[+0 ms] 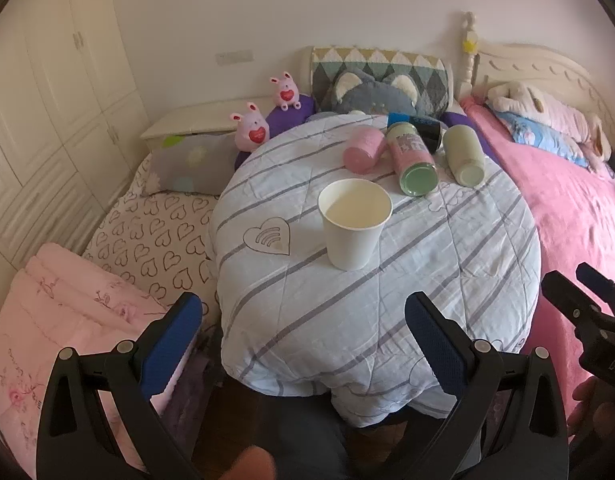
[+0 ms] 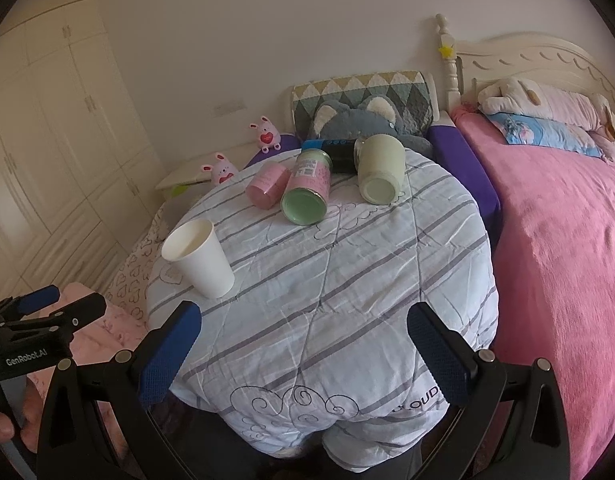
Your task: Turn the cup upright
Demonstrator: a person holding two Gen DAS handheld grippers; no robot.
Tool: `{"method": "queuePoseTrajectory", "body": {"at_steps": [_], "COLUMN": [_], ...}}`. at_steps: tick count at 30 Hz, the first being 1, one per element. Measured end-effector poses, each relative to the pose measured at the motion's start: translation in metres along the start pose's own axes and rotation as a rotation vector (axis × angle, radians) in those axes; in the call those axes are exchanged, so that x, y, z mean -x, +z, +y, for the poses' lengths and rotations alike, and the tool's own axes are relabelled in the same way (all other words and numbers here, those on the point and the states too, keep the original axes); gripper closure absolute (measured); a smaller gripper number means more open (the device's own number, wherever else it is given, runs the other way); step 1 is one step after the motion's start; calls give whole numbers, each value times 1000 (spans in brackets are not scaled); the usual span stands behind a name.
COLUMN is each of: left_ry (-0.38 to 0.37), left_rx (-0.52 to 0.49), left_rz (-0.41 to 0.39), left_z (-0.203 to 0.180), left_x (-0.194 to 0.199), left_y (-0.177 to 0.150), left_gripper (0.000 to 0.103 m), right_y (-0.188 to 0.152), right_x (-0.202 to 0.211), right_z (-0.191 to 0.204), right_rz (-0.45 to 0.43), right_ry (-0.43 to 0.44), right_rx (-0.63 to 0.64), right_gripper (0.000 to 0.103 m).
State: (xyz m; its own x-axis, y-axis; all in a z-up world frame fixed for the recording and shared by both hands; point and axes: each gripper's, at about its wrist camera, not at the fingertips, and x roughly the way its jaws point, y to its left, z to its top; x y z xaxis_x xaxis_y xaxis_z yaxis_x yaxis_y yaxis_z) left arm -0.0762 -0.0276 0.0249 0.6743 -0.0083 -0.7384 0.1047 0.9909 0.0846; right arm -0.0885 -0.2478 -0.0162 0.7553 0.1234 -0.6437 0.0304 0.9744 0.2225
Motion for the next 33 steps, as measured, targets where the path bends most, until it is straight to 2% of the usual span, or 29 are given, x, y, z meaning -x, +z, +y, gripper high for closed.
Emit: {"method": "queuePoseTrajectory", "body": {"at_steps": [4,17,20,25,30,33], "left_ry": [37,17,56,43,-5,-3], "left_rx": [-5,30,8,12,23,25], "left_rz": [-17,-27,-29,-31,-19,-16], "left_z": [2,13,10,10,11,11], "left_x": [3,18,21,26,28,26], "left_y": [-1,-5,-8,-9,-10,-12], "left_gripper": [0,0,0,0,0,0], "right_y": [0,6,5,3,3,2], "right_x": [1,9,10,12,14,14], "right_z": [0,15,19,23,23,24], "right_rz": [-1,-23,-25,-25,-32,-27], "right_ry": [2,25,31,40,47,47], "right_rx": [1,44,50,59,56,58], "right_gripper": [0,0,0,0,0,0]}}
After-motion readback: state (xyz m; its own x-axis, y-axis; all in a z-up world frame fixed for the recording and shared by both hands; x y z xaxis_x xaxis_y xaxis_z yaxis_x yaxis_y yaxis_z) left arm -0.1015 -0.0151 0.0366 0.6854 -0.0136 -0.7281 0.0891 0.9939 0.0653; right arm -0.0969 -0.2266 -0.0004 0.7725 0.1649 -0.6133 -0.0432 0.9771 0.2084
